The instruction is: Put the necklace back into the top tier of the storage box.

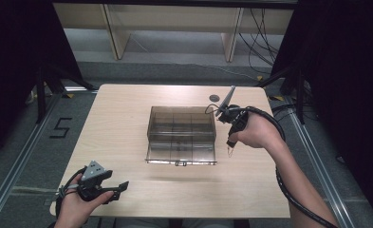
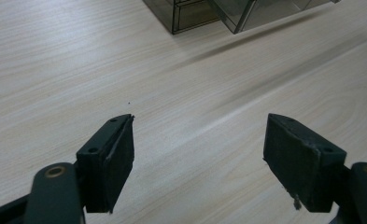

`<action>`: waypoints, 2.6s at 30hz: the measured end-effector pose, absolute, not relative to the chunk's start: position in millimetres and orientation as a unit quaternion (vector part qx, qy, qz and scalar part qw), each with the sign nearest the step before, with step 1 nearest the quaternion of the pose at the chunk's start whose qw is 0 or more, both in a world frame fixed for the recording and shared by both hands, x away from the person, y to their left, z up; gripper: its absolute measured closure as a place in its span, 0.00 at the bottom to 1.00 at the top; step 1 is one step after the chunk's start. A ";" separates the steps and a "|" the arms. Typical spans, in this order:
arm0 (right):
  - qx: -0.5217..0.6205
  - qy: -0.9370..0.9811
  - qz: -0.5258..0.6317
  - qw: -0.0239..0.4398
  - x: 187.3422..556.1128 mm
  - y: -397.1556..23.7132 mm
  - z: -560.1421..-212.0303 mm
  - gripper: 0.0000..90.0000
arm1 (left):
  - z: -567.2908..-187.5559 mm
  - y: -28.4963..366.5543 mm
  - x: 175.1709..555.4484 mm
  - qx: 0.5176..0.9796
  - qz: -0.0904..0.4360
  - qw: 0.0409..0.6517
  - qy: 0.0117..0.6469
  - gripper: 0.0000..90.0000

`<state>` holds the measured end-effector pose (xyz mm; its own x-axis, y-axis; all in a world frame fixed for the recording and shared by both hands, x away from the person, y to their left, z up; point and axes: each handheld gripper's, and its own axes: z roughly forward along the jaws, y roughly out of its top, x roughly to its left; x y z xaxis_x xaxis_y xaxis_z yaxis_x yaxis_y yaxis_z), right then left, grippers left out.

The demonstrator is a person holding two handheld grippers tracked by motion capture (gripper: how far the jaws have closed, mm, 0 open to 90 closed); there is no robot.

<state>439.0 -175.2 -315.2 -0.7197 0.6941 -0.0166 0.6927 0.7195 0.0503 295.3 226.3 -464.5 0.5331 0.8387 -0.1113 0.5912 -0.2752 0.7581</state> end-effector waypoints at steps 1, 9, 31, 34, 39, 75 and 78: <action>0.373 0.928 0.022 0.017 439.5 -174.2 -314.4 0.95 | -464.6 226.3 295.4 0.783 0.157 0.393 0.456 0.27; 0.352 0.935 0.032 0.016 443.0 -167.6 -311.1 0.95 | -464.3 226.4 295.3 0.783 0.157 0.394 0.456 0.27; 0.350 0.936 0.035 0.020 445.6 -152.9 -305.8 0.95 | -464.3 226.5 295.3 0.783 0.157 0.394 0.456 0.27; 0.347 0.937 0.036 0.020 445.9 -150.7 -305.0 0.95 | -464.2 226.5 295.2 0.783 0.157 0.394 0.456 0.27; 0.344 0.938 0.038 0.023 446.2 -147.3 -303.8 0.95 | -464.3 226.6 295.2 0.783 0.157 0.394 0.455 0.27; 0.333 0.942 0.037 0.018 448.1 -125.2 -302.4 0.95 | -463.4 226.9 295.0 0.784 0.154 0.393 0.455 0.27; 0.323 0.945 0.040 0.019 449.5 -124.8 -303.5 0.95 | -464.0 226.8 295.2 0.783 0.155 0.396 0.455 0.27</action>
